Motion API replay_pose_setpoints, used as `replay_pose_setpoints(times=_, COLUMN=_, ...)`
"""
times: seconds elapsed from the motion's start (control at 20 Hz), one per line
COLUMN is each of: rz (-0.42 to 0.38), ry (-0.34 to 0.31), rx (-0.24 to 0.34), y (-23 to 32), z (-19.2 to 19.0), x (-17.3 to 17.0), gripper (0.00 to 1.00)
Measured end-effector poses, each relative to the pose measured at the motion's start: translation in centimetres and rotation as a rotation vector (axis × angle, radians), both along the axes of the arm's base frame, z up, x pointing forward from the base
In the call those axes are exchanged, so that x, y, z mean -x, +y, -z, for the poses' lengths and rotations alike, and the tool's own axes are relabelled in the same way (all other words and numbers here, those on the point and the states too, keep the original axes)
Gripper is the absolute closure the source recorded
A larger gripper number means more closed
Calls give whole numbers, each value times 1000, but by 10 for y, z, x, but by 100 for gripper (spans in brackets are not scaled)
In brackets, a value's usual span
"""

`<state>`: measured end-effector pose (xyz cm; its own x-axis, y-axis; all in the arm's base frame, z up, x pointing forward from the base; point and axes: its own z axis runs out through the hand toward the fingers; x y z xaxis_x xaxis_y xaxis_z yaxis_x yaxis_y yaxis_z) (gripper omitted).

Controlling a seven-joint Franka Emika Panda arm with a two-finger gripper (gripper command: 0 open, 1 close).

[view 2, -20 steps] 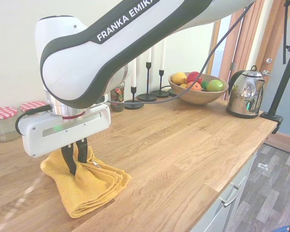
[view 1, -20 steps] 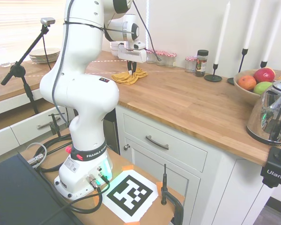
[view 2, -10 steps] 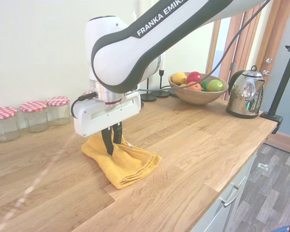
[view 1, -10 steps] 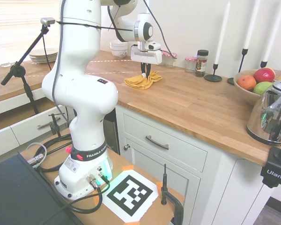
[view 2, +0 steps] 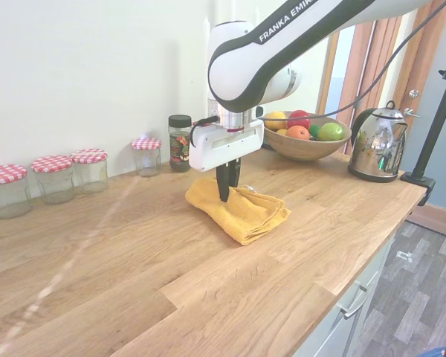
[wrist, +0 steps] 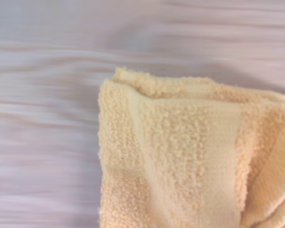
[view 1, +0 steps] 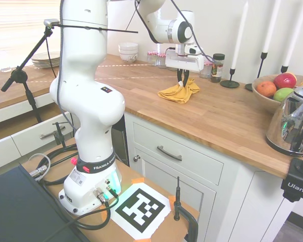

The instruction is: Wipe the counter

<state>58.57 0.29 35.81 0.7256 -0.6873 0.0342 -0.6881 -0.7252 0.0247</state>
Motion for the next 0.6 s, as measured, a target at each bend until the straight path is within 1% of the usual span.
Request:
replay_pose_setpoints(times=0.25, rz=11, ry=3, rx=-14, y=-49, z=0, x=2, gripper=100)
replay_pose_setpoints(times=0.6, rz=28, ry=12, rx=-9, y=-112, z=6, x=11, gripper=100)
